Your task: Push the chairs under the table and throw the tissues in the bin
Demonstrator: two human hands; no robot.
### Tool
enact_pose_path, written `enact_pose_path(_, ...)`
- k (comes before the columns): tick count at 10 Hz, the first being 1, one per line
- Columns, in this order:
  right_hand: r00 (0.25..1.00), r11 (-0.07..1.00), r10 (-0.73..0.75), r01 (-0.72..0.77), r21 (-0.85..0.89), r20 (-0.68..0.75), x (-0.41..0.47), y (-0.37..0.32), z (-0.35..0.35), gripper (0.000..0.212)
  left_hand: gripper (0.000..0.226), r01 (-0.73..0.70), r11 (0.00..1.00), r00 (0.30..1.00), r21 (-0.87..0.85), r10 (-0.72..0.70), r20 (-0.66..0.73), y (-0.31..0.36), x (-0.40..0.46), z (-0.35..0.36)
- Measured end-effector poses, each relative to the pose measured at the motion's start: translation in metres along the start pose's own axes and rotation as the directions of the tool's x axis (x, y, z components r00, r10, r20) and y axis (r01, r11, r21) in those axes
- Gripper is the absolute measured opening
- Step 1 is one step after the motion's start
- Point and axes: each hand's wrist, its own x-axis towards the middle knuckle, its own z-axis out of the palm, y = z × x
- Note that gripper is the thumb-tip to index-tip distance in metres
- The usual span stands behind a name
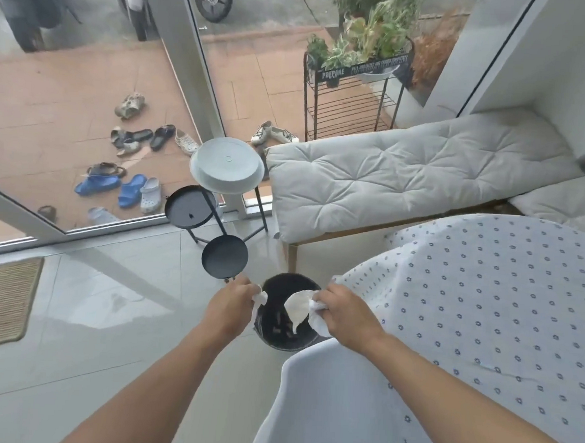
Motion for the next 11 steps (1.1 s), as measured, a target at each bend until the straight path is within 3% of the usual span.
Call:
enact_pose_path(4,0.981,0.982,0.189,-0.188,-0.022,0.043,0.108,0.071,0.192,0.023,0.026,0.122,0.981,0.99,-0.148,-0.109,0.094,-0.107,0.095,0.184)
enact_pose_path(6,0.964,0.969,0.245,-0.24,-0.061,0.105,0.124,0.101,0.25,0.028,0.014,0.076,0.991,0.975,-0.112,-0.05,0.215,-0.117,0.133,0.253)
enact_pose_path(8,0.932,0.936,0.314,-0.271,-0.225,0.182,0.121,0.12,0.269,0.068,0.07,-0.026,0.999,0.917,0.046,0.006,0.399,-0.128,0.145,0.284)
enact_pose_path(9,0.911,0.926,0.341,-0.284,-0.249,0.23,0.114,0.124,0.267,0.089,0.083,-0.003,0.988,0.883,0.153,-0.069,0.463,-0.131,0.145,0.279)
enact_pose_path(11,0.879,0.923,0.363,-0.293,-0.25,0.309,0.101,0.117,0.253,0.093,0.094,-0.01,0.965,0.878,0.261,-0.117,0.463,-0.134,0.135,0.252)
